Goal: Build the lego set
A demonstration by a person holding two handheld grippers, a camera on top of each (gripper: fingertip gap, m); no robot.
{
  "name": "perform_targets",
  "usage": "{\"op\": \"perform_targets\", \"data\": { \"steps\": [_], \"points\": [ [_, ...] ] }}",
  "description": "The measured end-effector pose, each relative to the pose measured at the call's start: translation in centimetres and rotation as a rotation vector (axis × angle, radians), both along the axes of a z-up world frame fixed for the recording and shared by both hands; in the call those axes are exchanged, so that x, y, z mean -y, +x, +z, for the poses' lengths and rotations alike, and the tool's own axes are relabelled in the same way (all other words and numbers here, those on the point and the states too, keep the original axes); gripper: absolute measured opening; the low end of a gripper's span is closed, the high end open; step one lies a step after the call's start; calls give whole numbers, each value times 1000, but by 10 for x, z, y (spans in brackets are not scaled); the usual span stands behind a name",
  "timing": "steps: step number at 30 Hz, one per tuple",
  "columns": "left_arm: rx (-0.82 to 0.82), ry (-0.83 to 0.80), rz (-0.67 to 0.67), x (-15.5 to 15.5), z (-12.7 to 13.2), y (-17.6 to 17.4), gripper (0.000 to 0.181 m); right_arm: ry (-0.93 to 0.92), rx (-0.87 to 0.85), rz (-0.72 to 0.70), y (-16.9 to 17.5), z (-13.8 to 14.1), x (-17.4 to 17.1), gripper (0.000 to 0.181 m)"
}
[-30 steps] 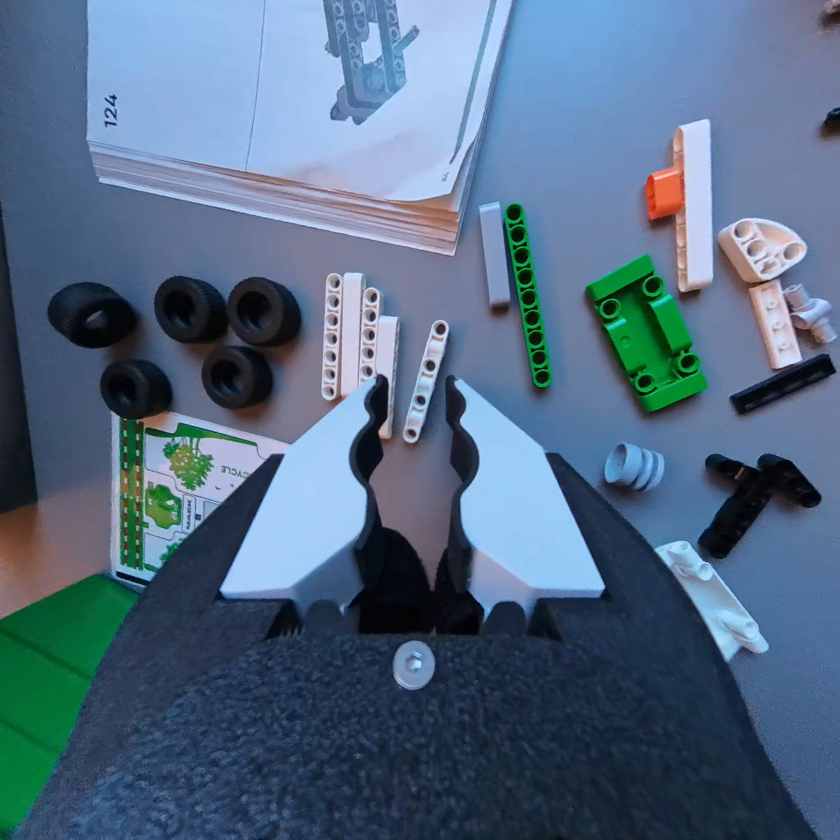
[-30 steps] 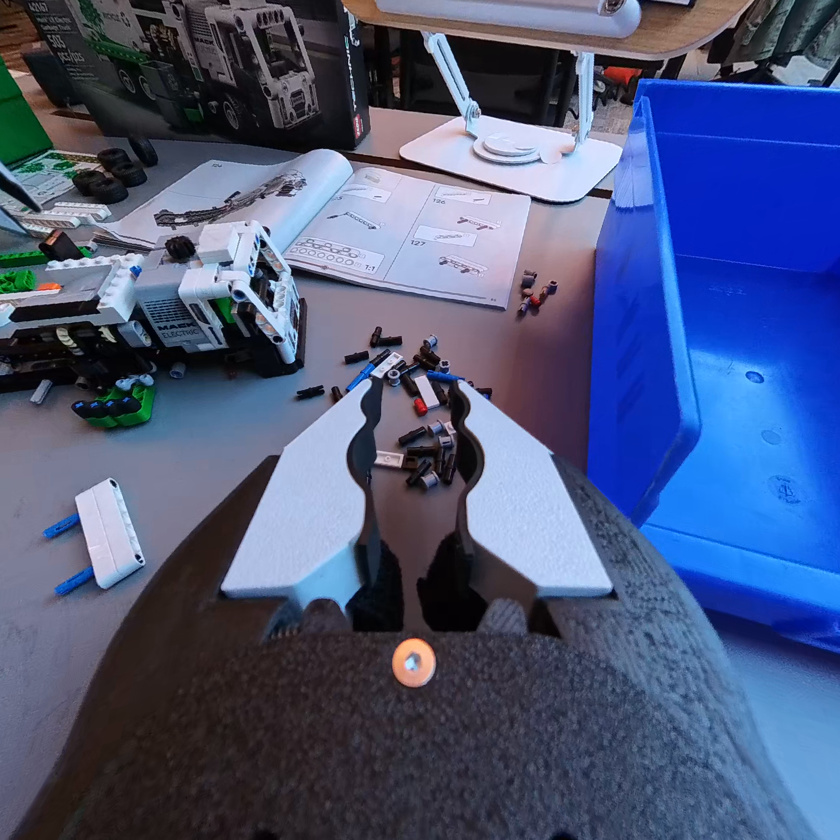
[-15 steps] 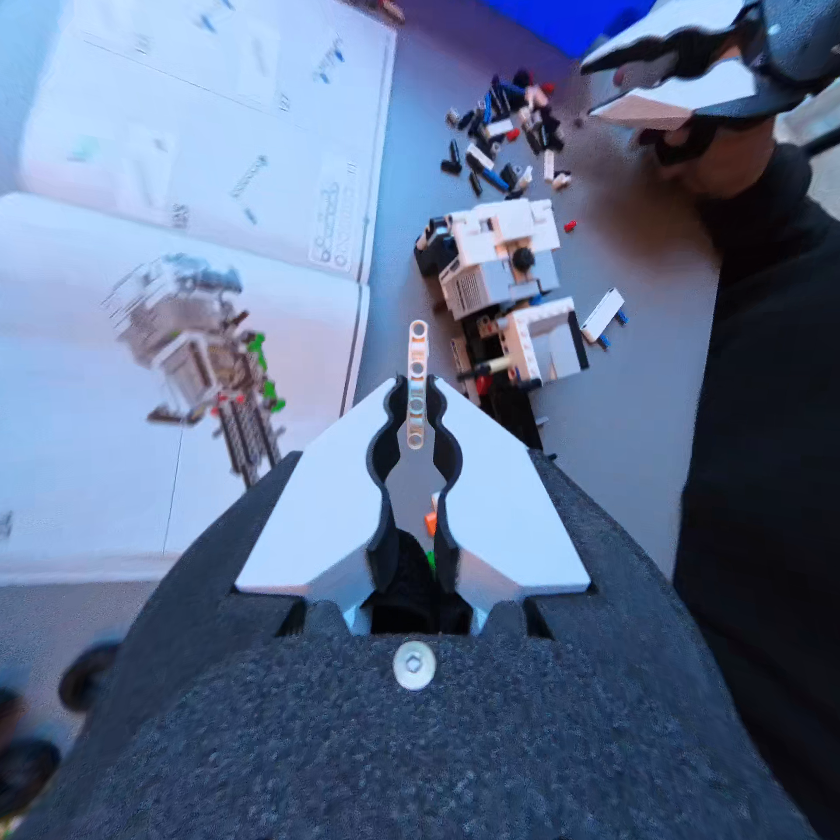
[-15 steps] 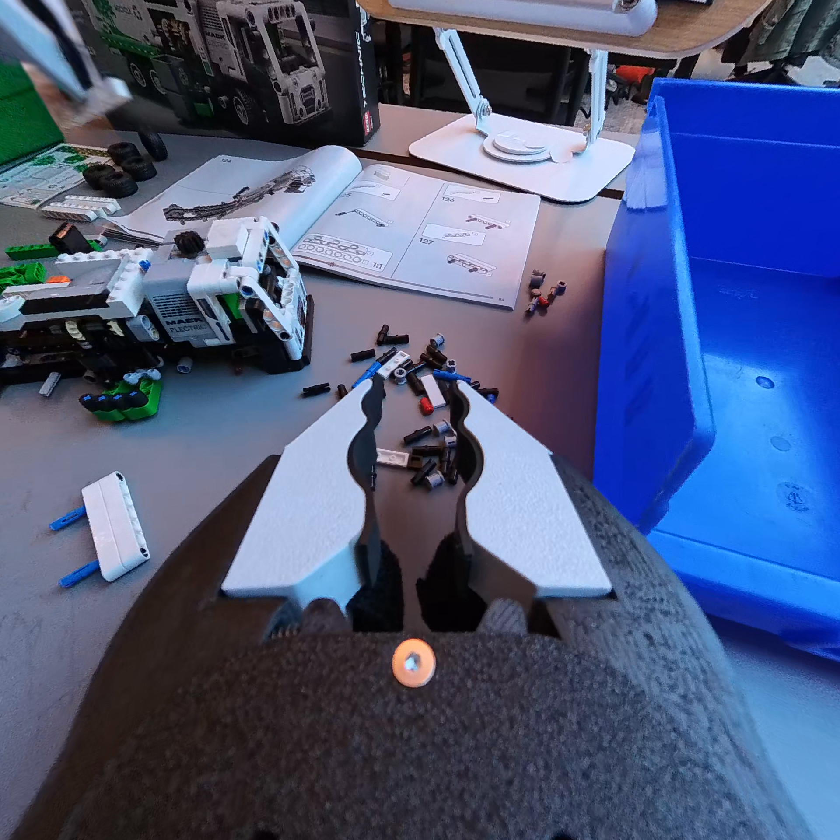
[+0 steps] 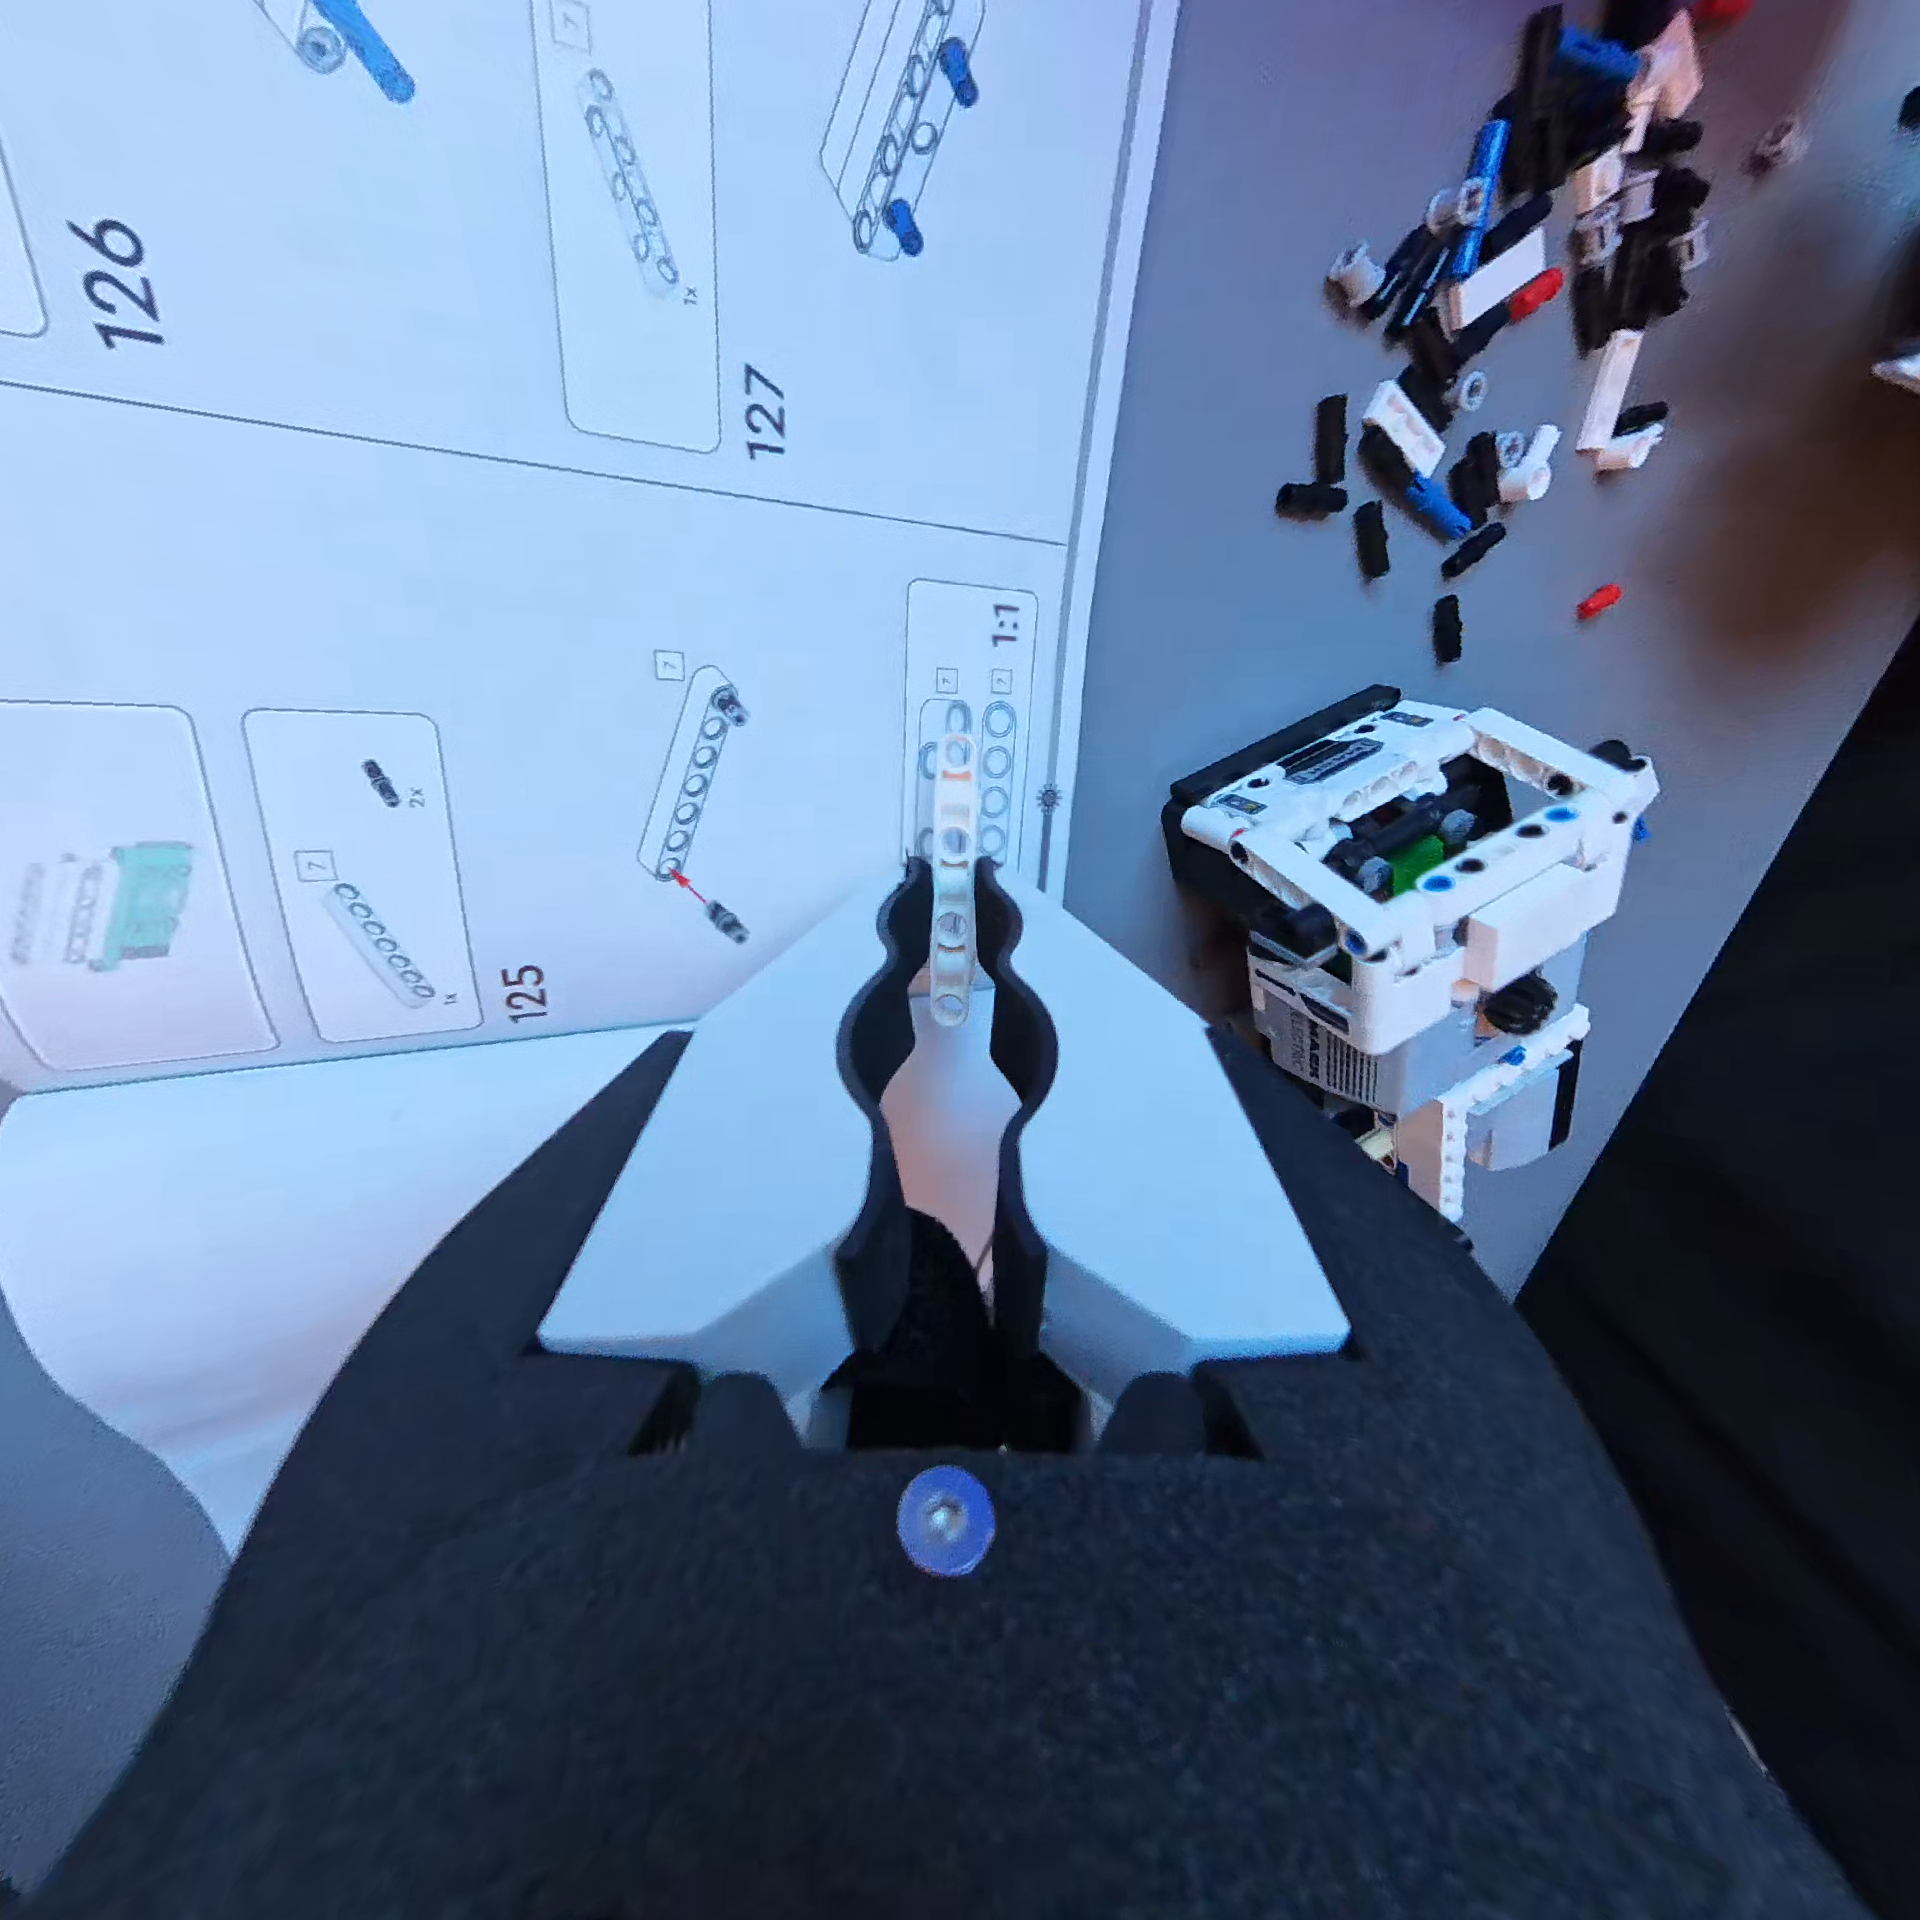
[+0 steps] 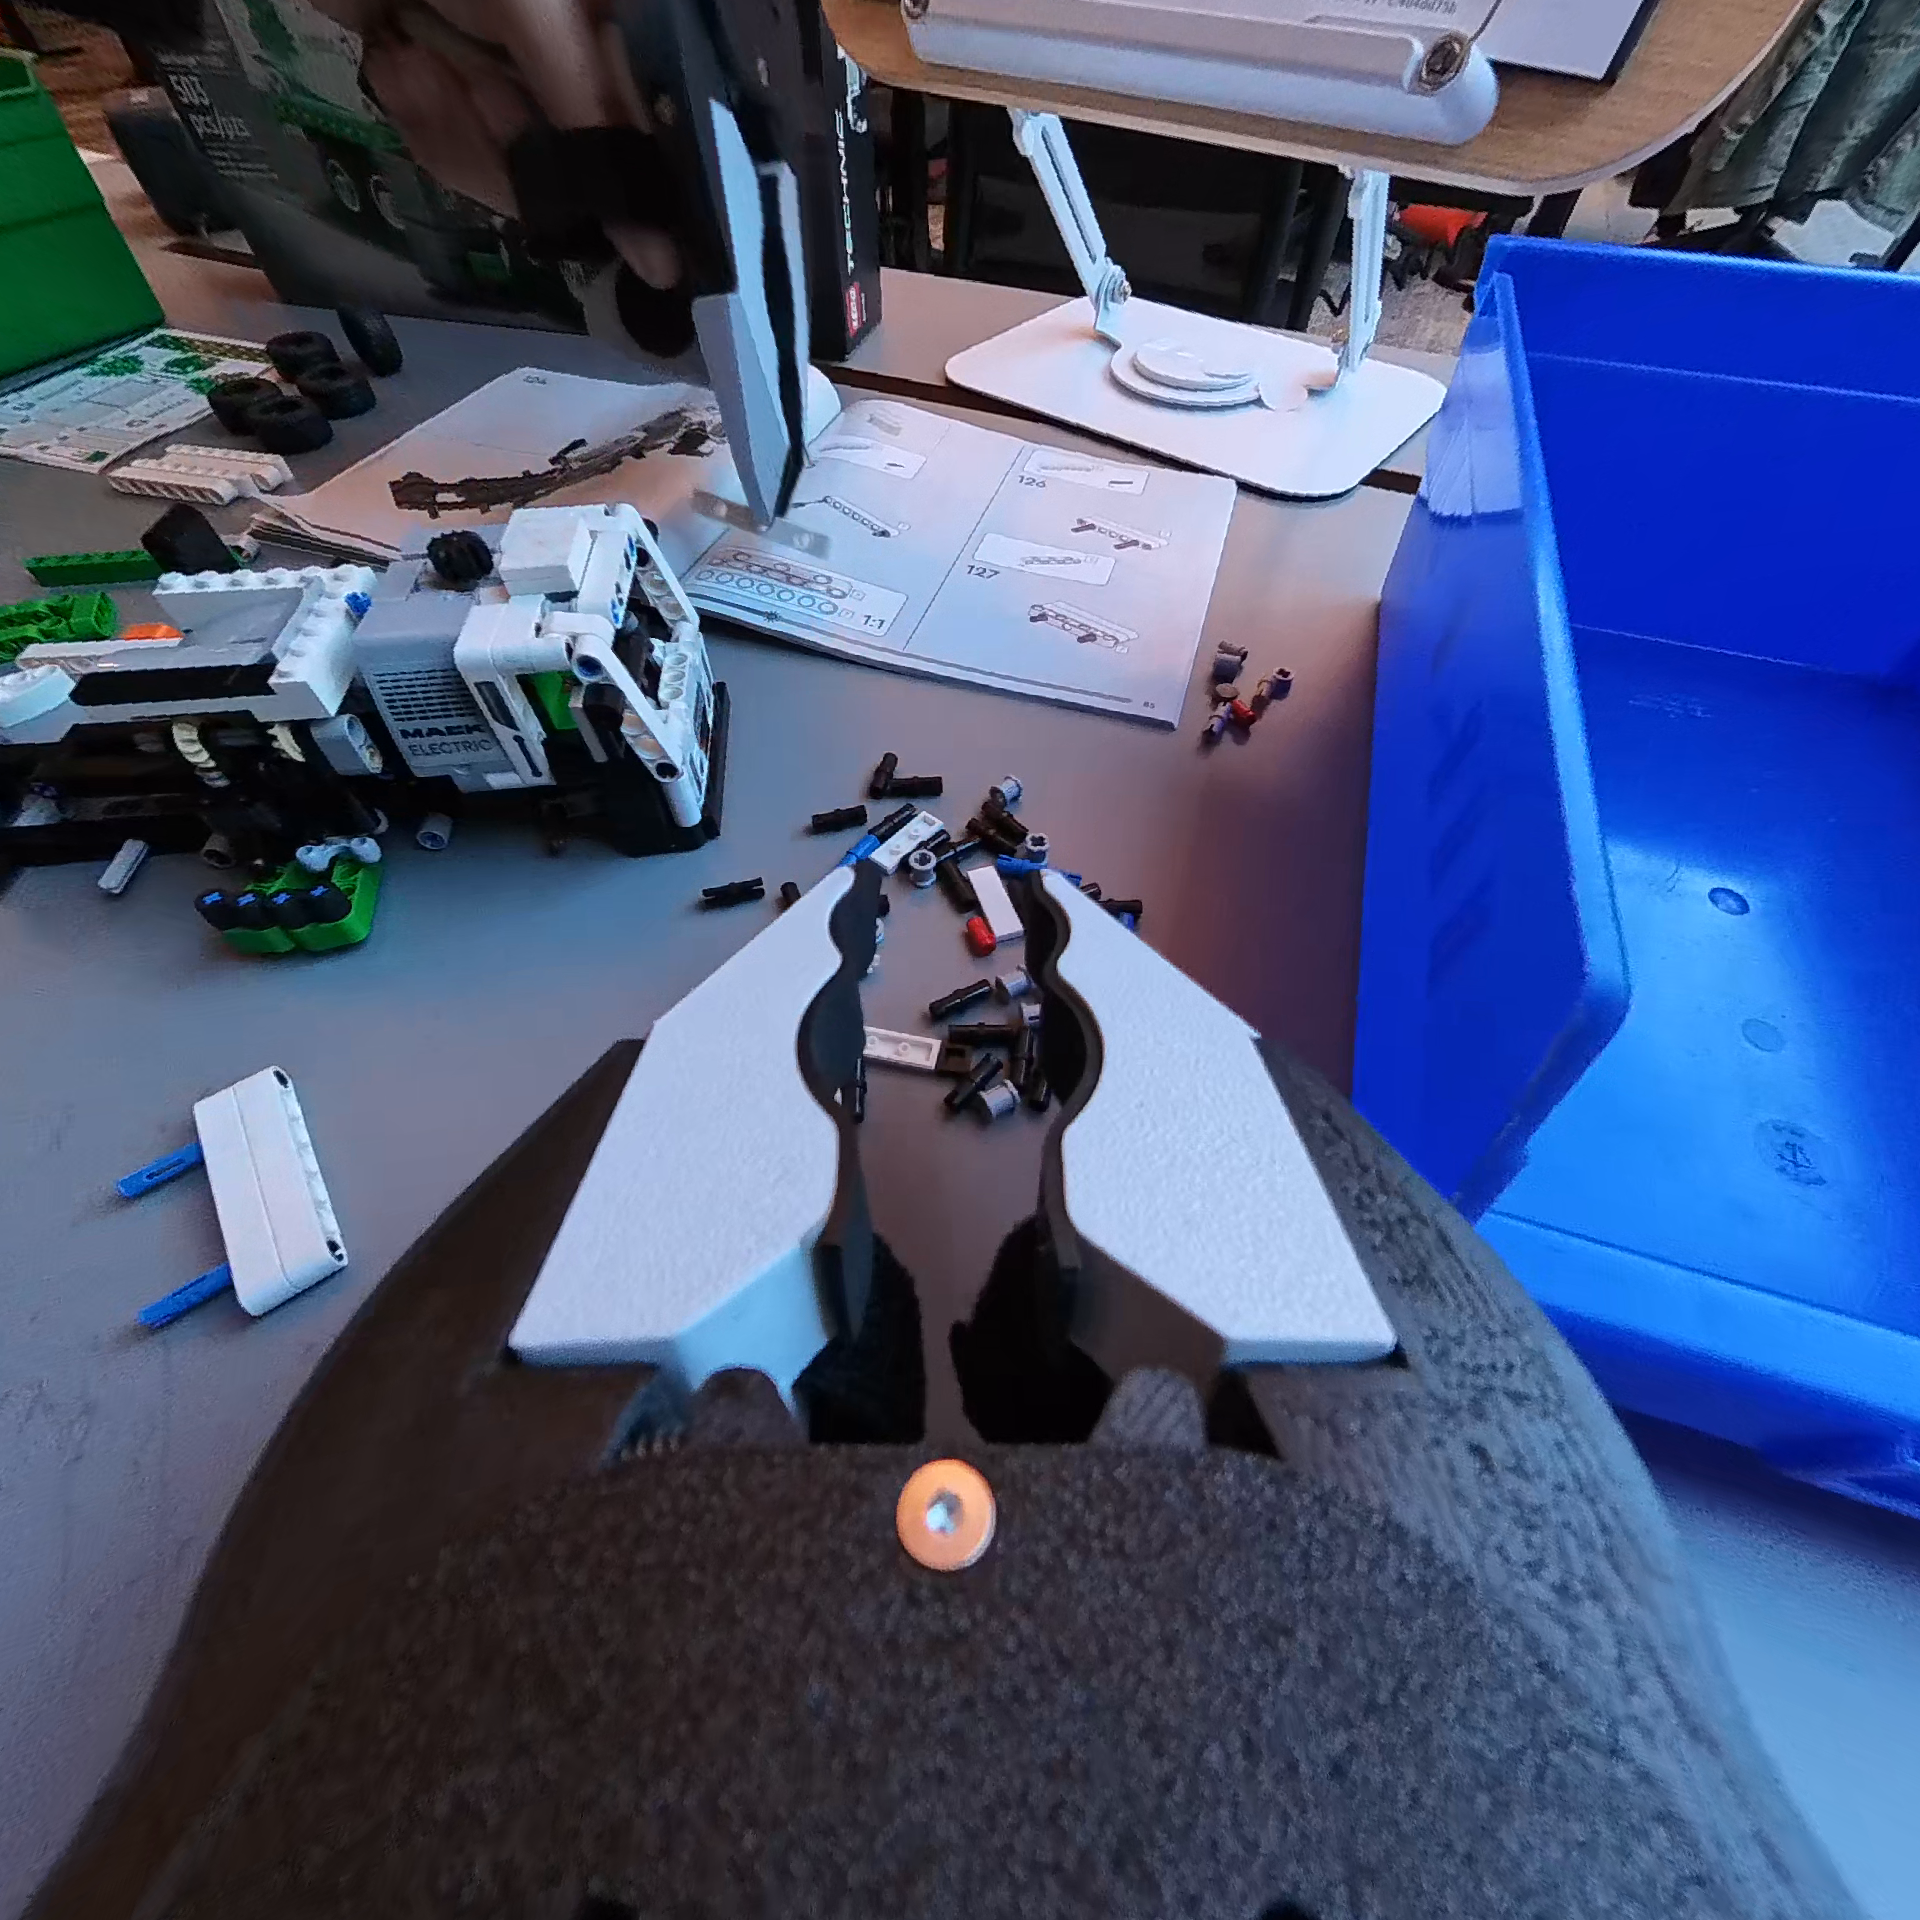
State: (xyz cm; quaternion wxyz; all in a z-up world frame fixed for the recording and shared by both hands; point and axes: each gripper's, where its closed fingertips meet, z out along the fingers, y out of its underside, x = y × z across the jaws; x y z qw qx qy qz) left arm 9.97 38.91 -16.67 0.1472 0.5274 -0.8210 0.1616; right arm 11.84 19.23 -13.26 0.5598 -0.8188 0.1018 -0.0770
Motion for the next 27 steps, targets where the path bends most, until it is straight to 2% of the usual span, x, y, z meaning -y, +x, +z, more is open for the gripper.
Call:
{"op": "perform_targets", "data": {
  "steps": [9, 19, 21, 23, 25, 27],
  "points": [
    [-58, 2, 53, 2, -11, -2, 6, 15, 2, 6, -2, 2, 2, 26],
    [-49, -4, -4, 5, -7, -3, 6, 5, 14, 8, -3, 1, 1, 26],
    [38, -86, -25, 20, 18, -2, 6, 18, 27, 8, -4, 4, 2, 26],
    [122, -292, -17, 55, 68, -11, 6, 87, 70, 27, -8, 15, 3, 27],
    [175, -449, -37, 87, 112, -36, 7, 292, 124, 57, -20, 54, 10, 26],
    [192, -522, -72, 115, 136, -69, 7, 414, 101, 172, -45, 82, 13, 25]
  ]
}}
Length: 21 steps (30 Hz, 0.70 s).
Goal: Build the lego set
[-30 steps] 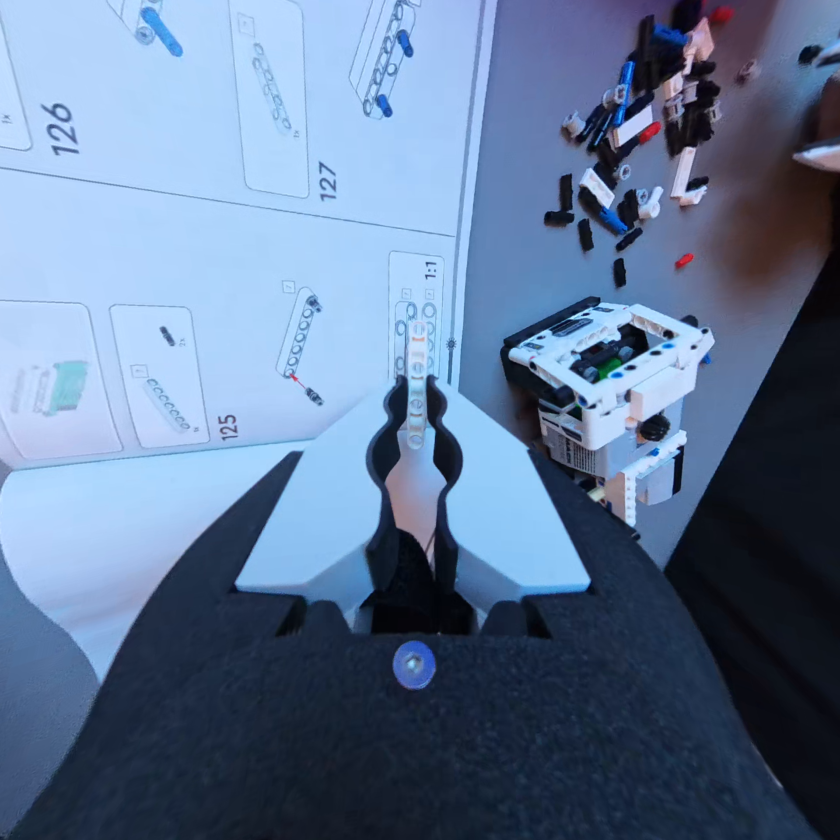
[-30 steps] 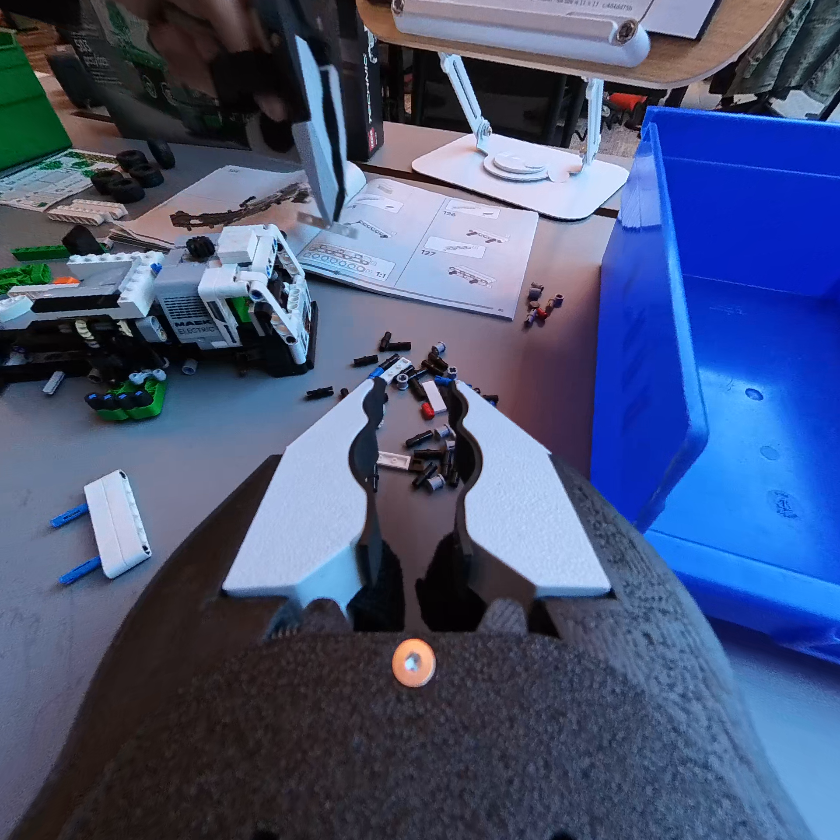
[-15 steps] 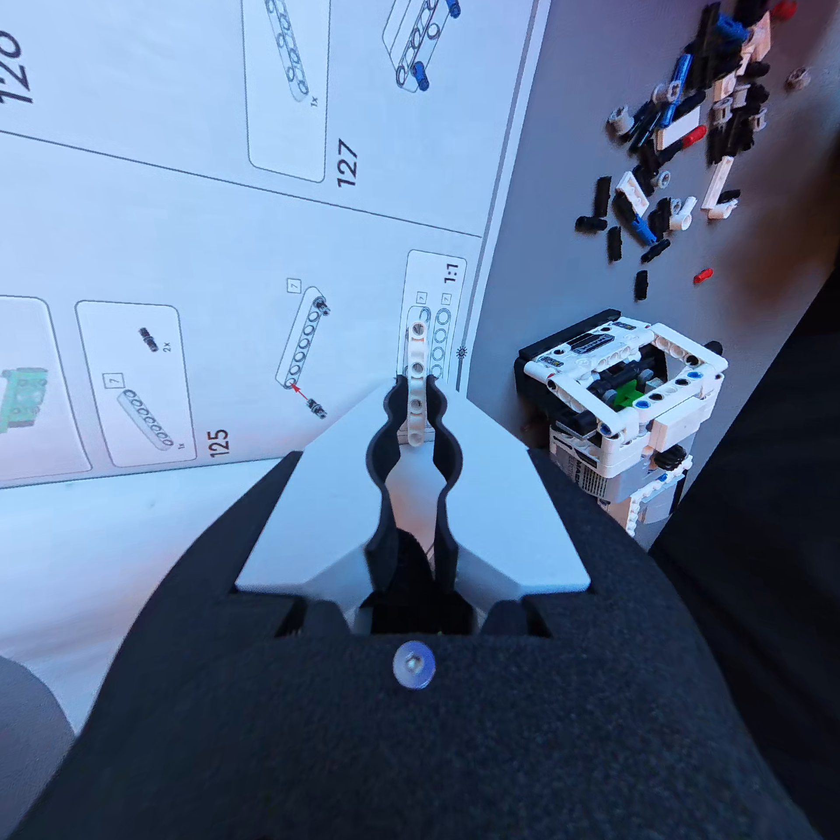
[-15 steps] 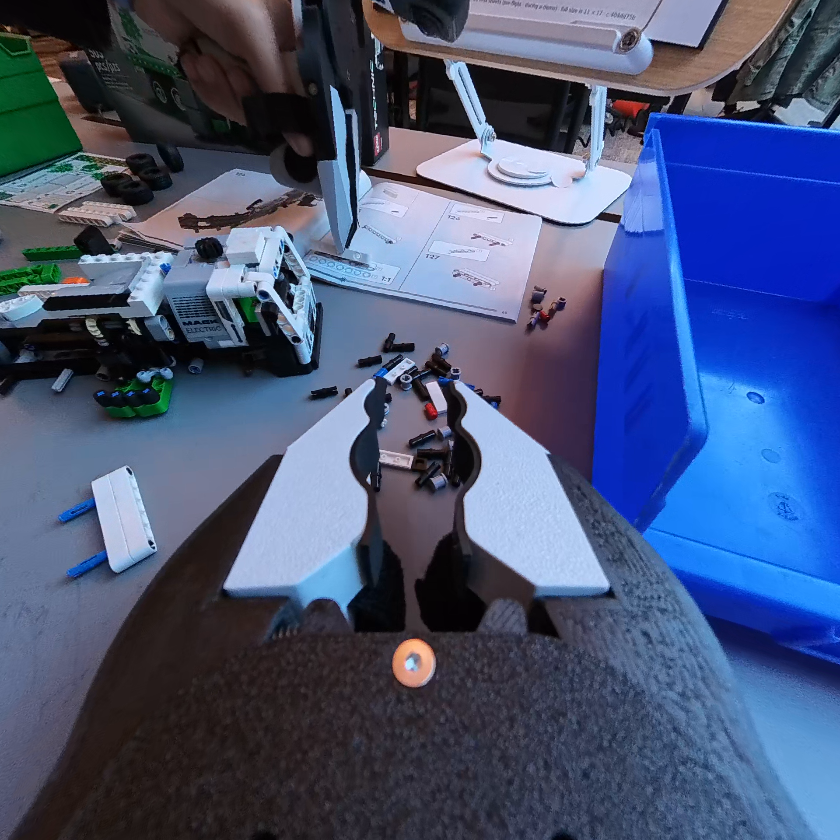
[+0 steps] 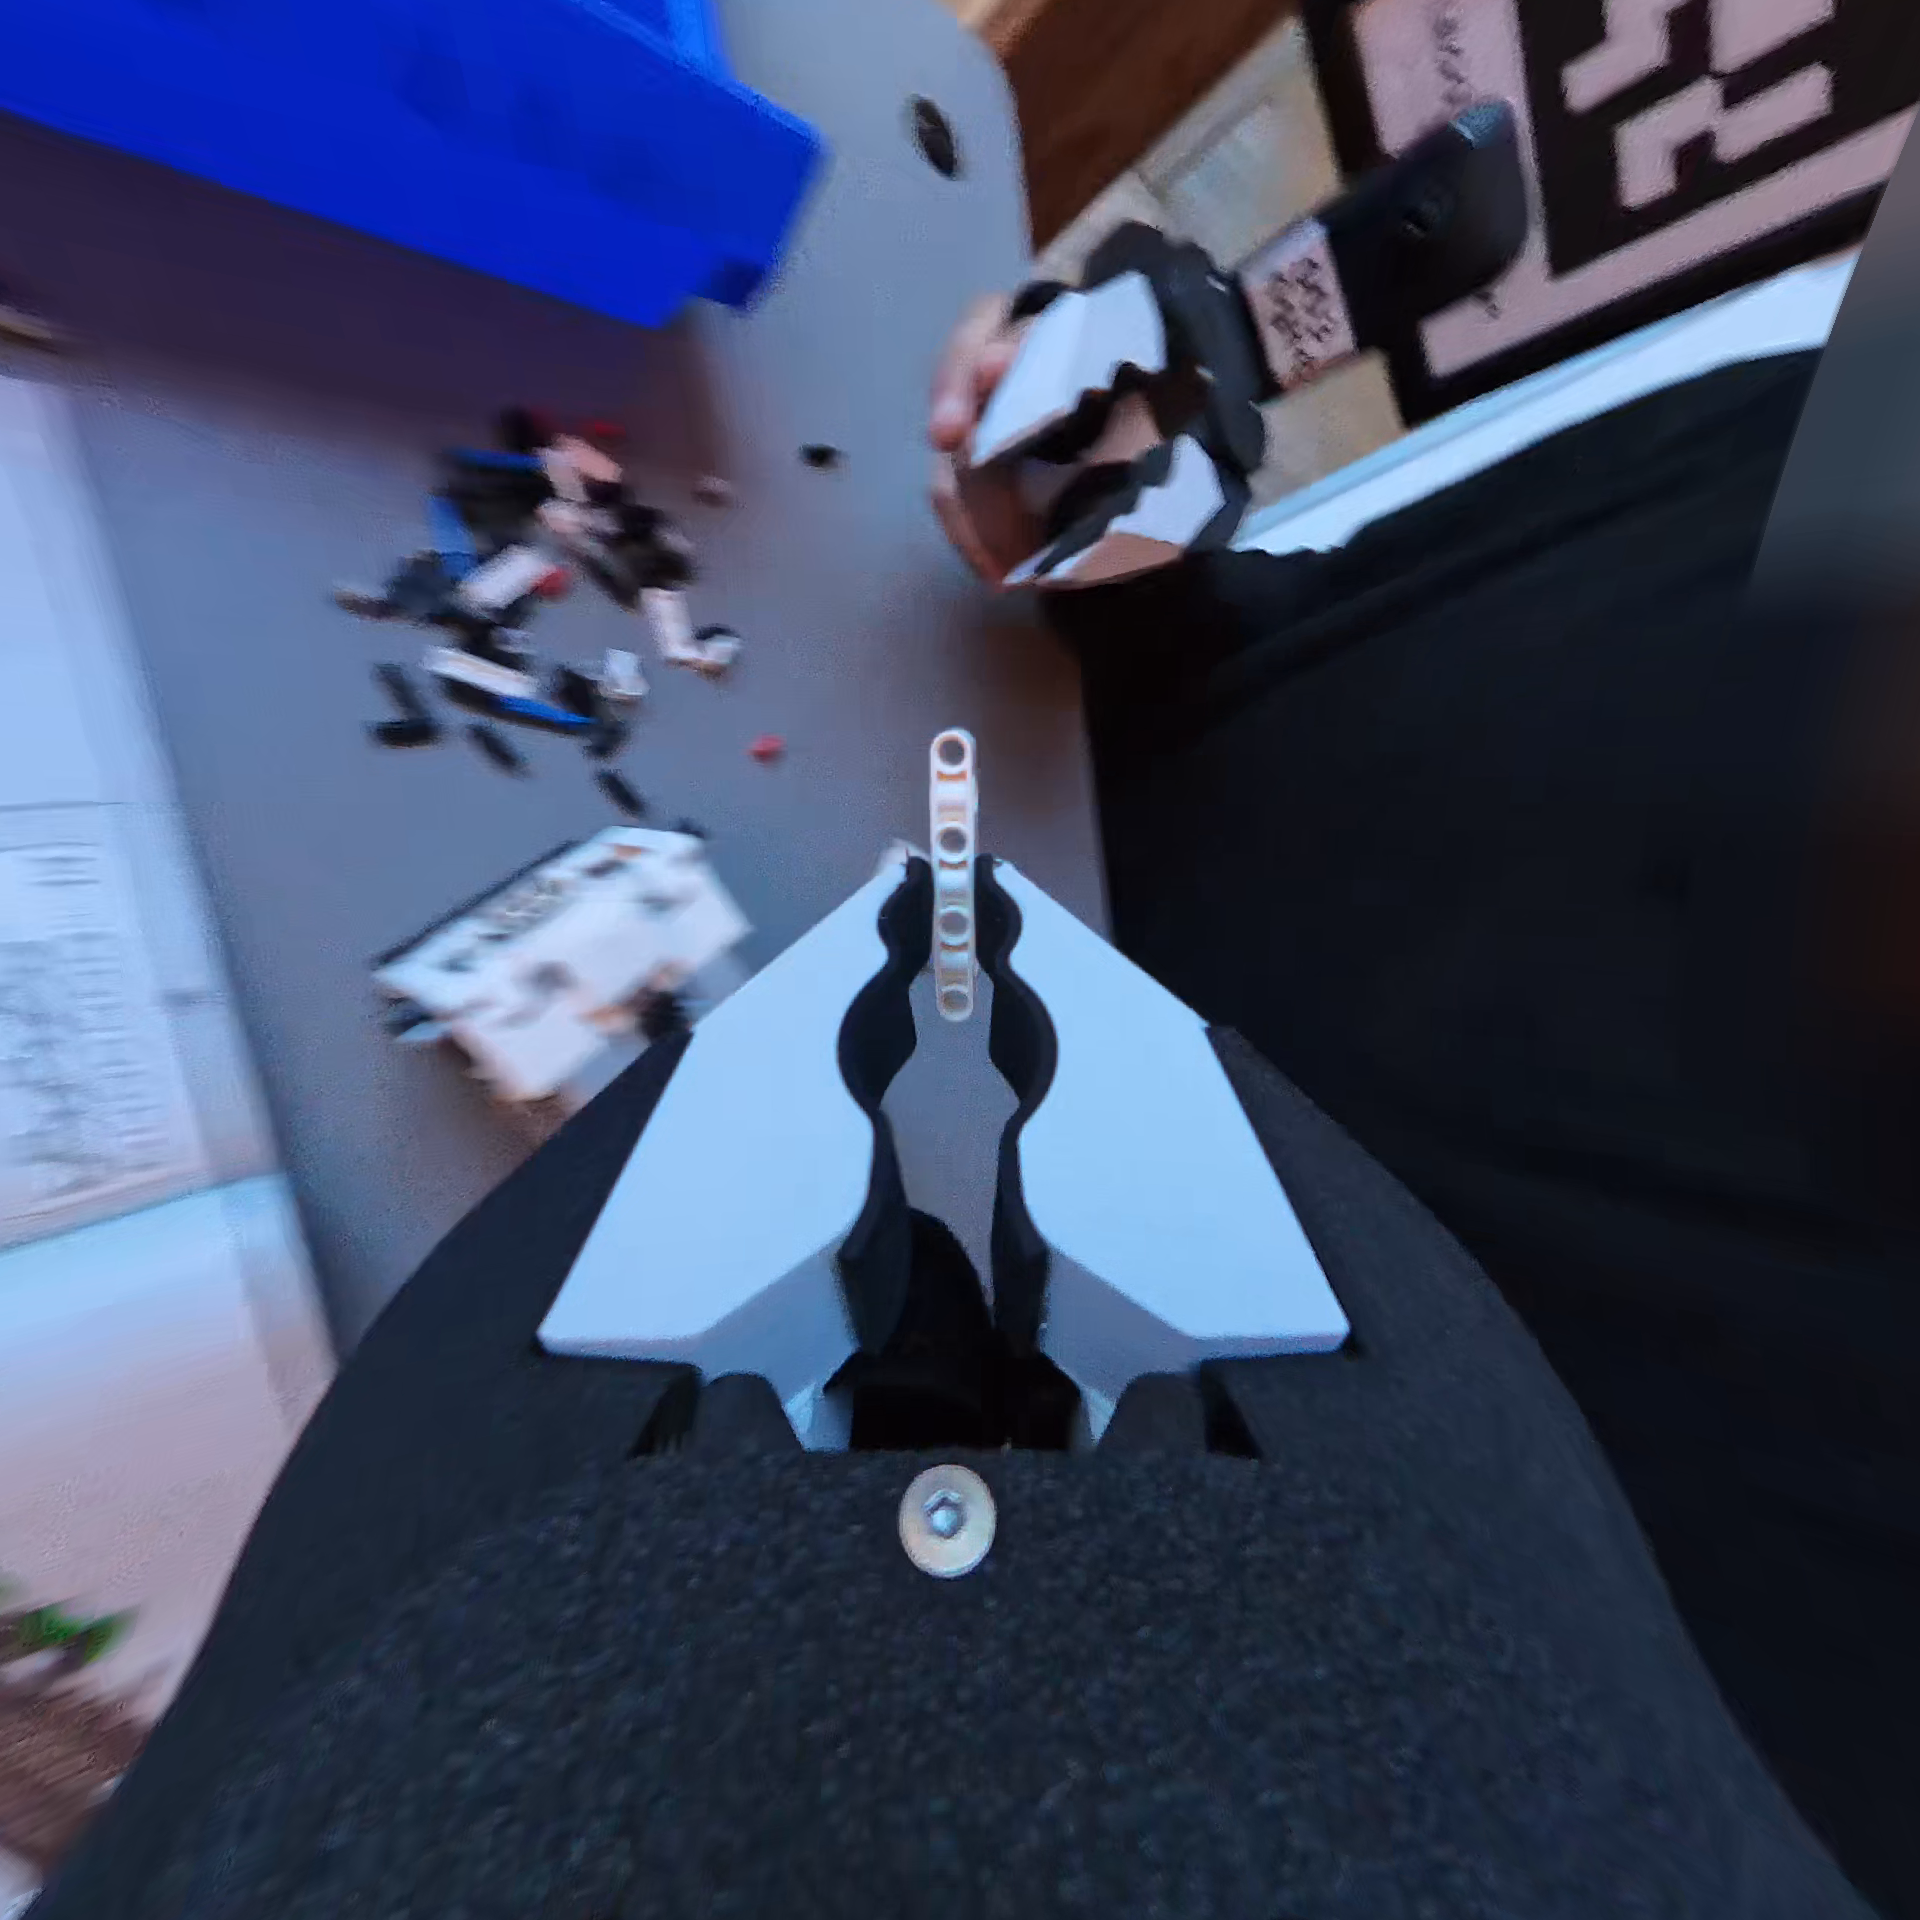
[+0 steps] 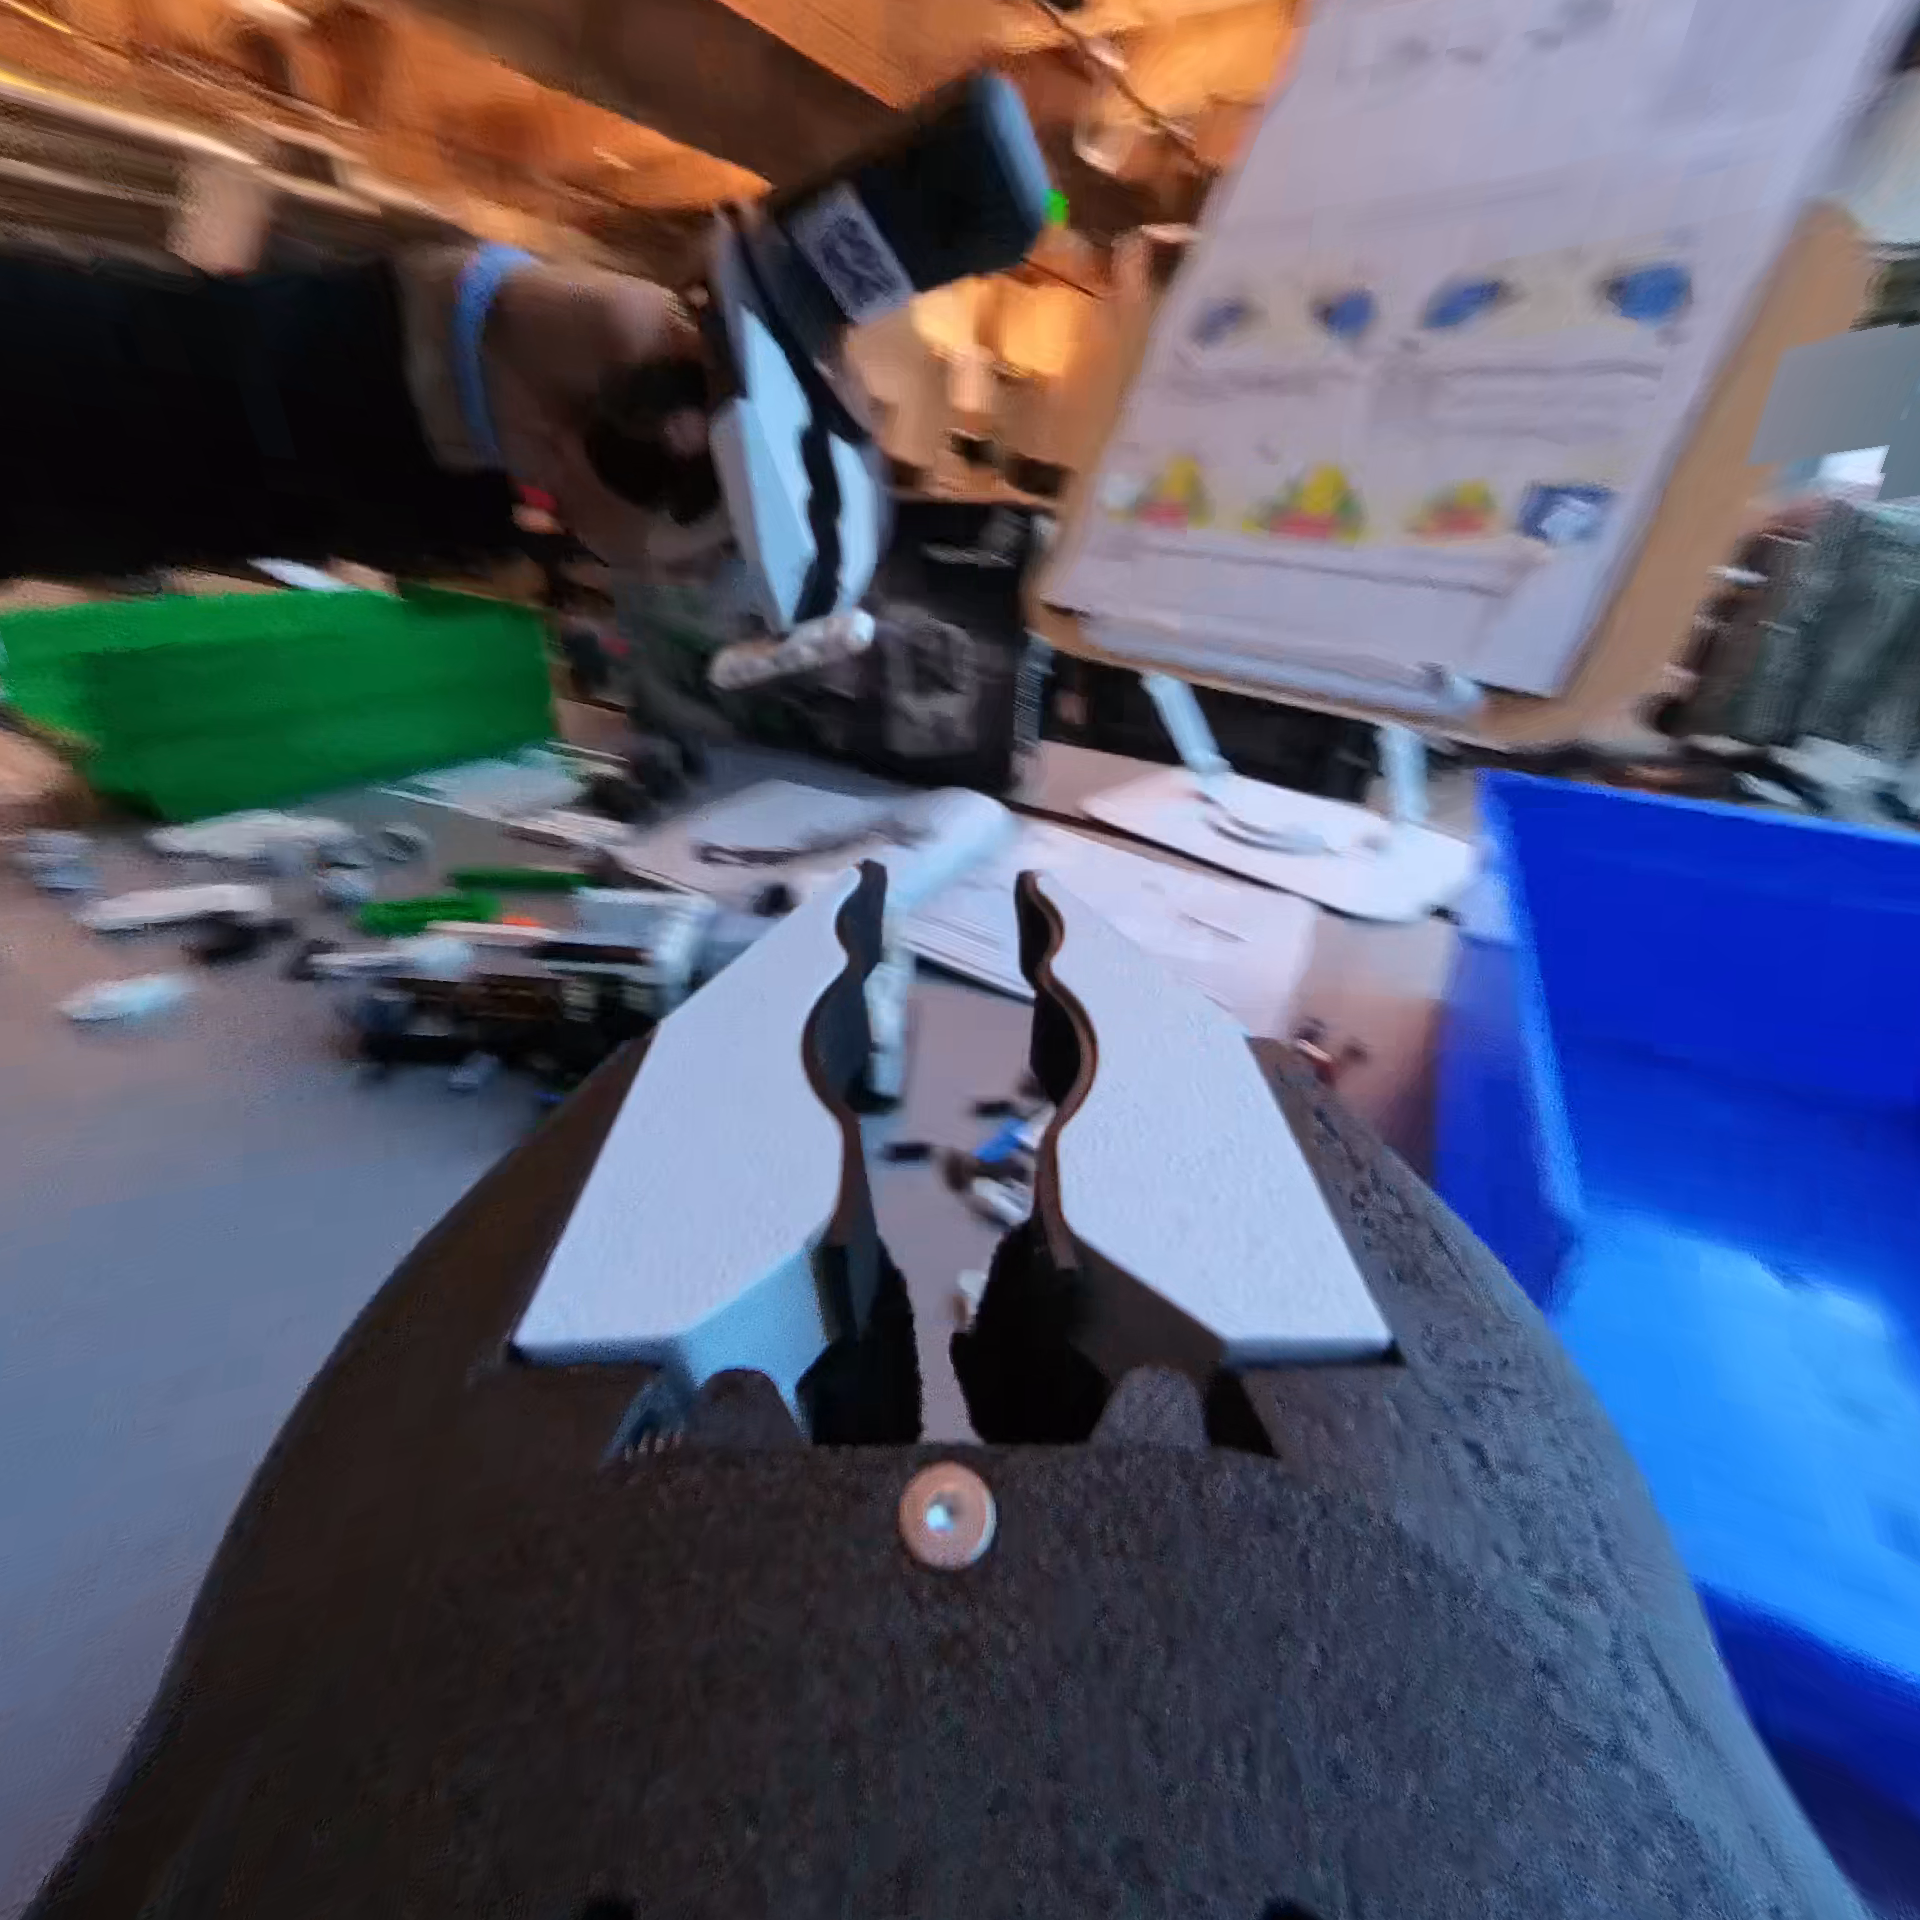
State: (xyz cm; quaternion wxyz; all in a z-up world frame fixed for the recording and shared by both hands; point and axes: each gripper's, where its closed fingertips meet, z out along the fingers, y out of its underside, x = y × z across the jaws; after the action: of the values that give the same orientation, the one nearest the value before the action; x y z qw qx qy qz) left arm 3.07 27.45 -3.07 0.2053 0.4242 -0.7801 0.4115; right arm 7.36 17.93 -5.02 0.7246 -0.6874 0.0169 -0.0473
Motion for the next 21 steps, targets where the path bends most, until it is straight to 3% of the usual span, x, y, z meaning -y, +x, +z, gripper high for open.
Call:
{"op": "perform_targets", "data": {
  "steps": [2, 5, 7, 10, 14, 21],
  "points": [
    [-22, -24, -46, 26, 3, -36, 7, 18, -18, 205, -38, 12, -4, 28],
    [-88, -15, -120, 58, -14, -86, 6, -24, -8, 520, -102, 13, -5, 33],
    [-150, -26, -142, 72, -26, -110, 7, -50, 34, 619, -130, 8, -6, 35],
    [-202, 26, -150, 77, -47, -130, 7, -54, 80, 701, -158, 1, -7, 30],
    [-254, -6, -131, 80, -54, -141, 7, -162, 123, 766, -181, -23, -12, 27],
    [-259, -7, -152, 85, -60, -150, 7, -236, 252, 716, -189, -42, -20, 12]
  ]
}}
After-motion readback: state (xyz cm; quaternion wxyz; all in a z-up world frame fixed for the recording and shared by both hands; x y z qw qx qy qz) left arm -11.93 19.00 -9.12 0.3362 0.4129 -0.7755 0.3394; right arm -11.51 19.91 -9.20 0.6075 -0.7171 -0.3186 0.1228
